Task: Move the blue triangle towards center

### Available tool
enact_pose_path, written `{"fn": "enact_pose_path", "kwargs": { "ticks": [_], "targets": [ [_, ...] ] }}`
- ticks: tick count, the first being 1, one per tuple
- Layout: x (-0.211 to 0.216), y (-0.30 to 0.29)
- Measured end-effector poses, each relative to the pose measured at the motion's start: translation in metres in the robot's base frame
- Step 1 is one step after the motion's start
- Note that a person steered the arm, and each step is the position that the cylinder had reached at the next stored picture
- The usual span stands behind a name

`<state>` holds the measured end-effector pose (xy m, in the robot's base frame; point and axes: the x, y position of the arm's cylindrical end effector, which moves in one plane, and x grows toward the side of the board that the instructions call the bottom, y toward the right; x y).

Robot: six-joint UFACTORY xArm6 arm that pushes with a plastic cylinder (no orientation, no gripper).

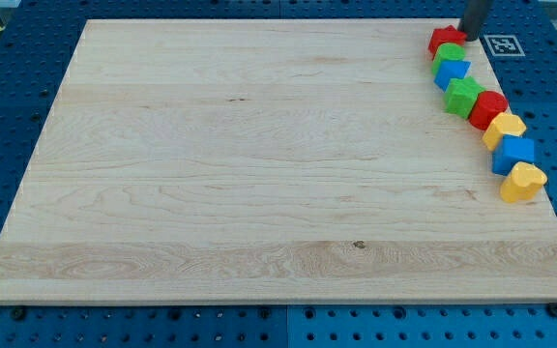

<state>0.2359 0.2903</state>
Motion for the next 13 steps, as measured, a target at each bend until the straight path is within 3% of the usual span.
{"fn": "enact_pose_path", "kwargs": {
  "ticks": [2,4,8,13],
  "targets": [
    [0.022,0.016],
    [0.086,0.048],
    [0.100,0.044],
    [0.102,-0.078]
  ]
}}
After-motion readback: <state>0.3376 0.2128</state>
